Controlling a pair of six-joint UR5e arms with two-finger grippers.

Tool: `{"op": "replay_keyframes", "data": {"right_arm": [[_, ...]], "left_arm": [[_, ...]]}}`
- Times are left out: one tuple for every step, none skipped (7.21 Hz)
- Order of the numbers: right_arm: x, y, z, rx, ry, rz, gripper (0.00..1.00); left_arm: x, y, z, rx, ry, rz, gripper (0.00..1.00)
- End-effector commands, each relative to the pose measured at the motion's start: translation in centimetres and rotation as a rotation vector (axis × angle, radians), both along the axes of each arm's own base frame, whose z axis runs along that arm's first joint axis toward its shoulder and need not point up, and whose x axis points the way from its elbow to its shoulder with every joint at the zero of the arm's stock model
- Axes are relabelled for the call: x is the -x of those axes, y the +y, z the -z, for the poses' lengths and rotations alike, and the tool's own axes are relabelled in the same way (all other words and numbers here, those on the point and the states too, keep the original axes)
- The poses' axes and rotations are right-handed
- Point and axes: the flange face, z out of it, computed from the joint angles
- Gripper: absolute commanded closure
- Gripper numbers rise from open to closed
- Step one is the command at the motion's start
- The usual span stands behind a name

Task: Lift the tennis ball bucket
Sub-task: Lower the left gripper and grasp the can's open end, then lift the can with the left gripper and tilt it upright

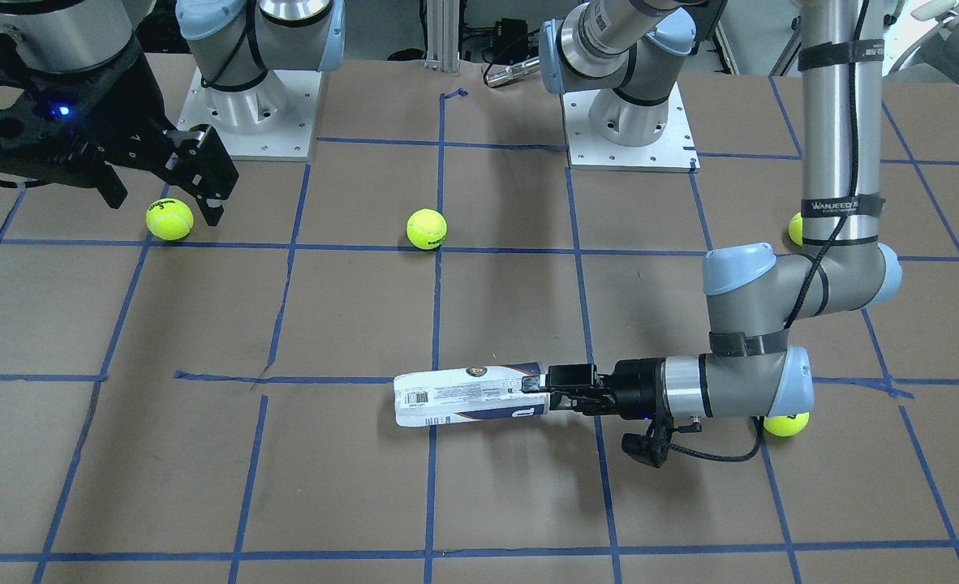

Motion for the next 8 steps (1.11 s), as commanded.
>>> {"op": "replay_keyframes", "data": {"right_arm": [[0.0, 0.0, 0.1, -0.003, 0.000, 0.000, 0.00], [0.0, 0.0, 0.1, -0.003, 0.000, -0.001, 0.00], [0.0, 0.0, 0.1, 0.000, 0.000, -0.001, 0.00], [0.0, 0.0, 0.1, -0.002, 0.000, -0.001, 0.00], [0.0, 0.0, 0.1, 0.000, 0.000, -0.001, 0.00], [0.0, -0.1, 0.0, 0.007, 0.000, -0.001, 0.00], [0.1, -0.1, 0.0, 0.008, 0.000, -0.001, 0.00], [0.0, -0.1, 0.0, 0.009, 0.000, -0.001, 0.00]], "left_arm": [[0.4, 0.6, 1.2, -0.031, 0.025, -0.009, 0.55], [0.4, 0.8, 1.3, -0.025, 0.024, -0.009, 0.85], [0.5, 0.8, 1.0, -0.024, 0.022, -0.010, 1.00], [0.4, 0.7, -0.5, -0.016, 0.012, -0.019, 1.00], [0.7, 0.4, -2.9, -0.039, -0.010, -0.052, 1.00], [1.2, -0.7, -7.0, -0.037, -0.049, -0.112, 1.00], [2.1, -1.5, -12.0, -0.060, -0.077, -0.190, 1.00], [5.1, -1.4, -17.7, -0.035, -0.114, -0.197, 1.00]]}}
